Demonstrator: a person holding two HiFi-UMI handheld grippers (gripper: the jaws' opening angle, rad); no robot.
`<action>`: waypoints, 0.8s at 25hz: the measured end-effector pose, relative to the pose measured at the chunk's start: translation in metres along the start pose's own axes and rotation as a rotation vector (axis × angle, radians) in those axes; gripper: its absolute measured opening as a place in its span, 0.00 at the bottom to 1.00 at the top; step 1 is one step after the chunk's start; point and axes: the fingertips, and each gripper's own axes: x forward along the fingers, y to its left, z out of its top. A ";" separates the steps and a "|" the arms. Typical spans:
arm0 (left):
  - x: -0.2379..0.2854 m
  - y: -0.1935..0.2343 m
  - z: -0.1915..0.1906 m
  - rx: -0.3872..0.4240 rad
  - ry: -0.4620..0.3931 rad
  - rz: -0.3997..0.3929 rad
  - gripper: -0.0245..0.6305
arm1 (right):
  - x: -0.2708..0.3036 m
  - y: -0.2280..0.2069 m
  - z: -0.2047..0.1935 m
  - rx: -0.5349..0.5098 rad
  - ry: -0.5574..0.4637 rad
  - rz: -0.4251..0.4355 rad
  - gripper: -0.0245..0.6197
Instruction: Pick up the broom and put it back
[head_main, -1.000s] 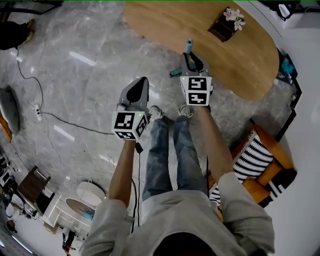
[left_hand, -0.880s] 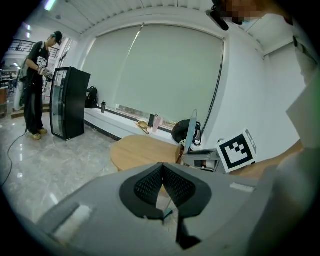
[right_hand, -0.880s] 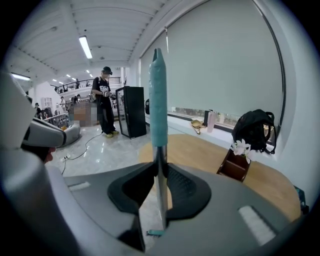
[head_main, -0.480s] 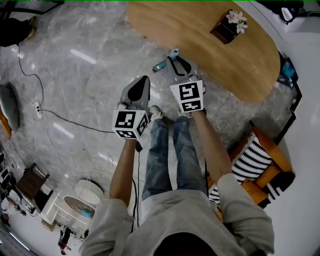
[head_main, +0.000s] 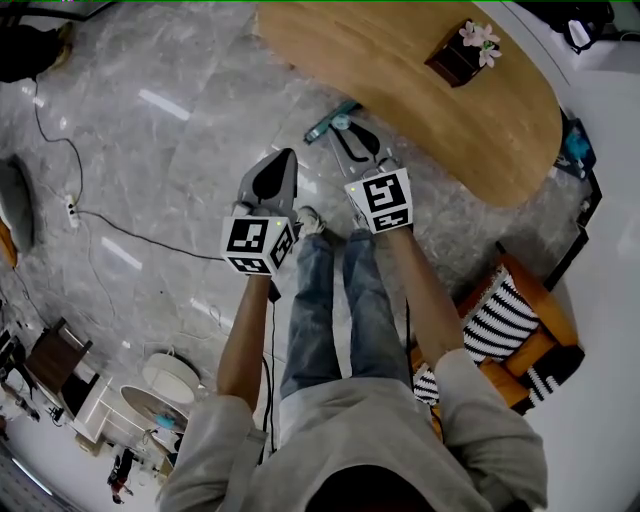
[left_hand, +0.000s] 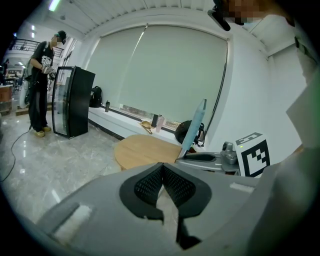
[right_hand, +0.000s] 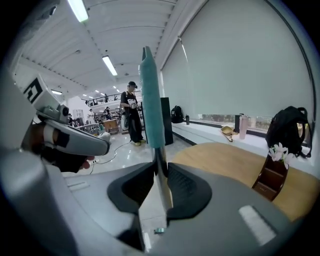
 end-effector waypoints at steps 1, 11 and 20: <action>0.000 -0.001 0.001 0.000 -0.002 -0.001 0.04 | 0.000 -0.002 0.003 -0.010 0.000 -0.014 0.17; 0.002 -0.011 0.022 0.038 -0.014 -0.037 0.04 | -0.021 -0.029 0.015 0.036 0.015 -0.177 0.16; 0.016 -0.043 0.037 0.087 -0.019 -0.120 0.04 | -0.065 -0.057 0.002 0.076 0.038 -0.315 0.16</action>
